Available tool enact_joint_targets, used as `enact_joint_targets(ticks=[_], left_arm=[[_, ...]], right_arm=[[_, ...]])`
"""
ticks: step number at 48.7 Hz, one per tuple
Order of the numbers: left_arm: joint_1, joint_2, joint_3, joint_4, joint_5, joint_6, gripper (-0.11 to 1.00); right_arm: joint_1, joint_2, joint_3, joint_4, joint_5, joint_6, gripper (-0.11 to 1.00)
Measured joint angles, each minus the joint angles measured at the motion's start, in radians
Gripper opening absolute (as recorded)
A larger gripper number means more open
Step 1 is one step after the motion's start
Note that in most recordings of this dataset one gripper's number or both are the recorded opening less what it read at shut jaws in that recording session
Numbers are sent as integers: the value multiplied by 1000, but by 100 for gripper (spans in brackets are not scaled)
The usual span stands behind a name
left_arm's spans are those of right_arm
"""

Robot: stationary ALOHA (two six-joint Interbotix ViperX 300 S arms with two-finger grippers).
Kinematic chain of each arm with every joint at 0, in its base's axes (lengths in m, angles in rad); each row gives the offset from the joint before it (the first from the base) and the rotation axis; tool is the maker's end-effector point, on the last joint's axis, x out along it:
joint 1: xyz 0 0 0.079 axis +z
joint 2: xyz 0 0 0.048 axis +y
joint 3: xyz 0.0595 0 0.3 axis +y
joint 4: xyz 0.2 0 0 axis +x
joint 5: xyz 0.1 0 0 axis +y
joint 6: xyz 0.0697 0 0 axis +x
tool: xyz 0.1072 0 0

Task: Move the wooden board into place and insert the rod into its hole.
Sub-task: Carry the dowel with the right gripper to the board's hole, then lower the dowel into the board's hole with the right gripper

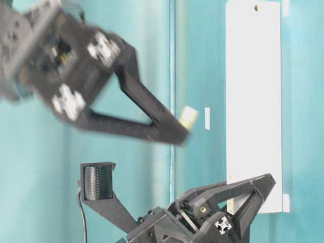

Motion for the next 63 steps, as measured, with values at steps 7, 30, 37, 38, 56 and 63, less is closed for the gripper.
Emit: enact_joint_targets(ticks=[7, 30, 37, 38, 56, 63], left_arm=[[0, 2, 0, 0, -3, 0, 33], [0, 26, -20, 0, -38, 0, 33], [0, 34, -25, 0, -38, 0, 33], [0, 37, -25, -2, -38, 0, 33], [0, 57, -32, 0, -40, 0, 25], [0, 58, -32, 0, -38, 0, 23]], right_arm=[[-34, -72, 92, -43, -91, 0, 9], [-126, -262, 388, -103, -391, 0, 9], [-144, -268, 442, -103, -485, 0, 9], [-146, -267, 448, -104, -500, 0, 9], [-239, -192, 546, -106, -815, -77, 9], [-288, -192, 584, -106, -905, -130, 9]])
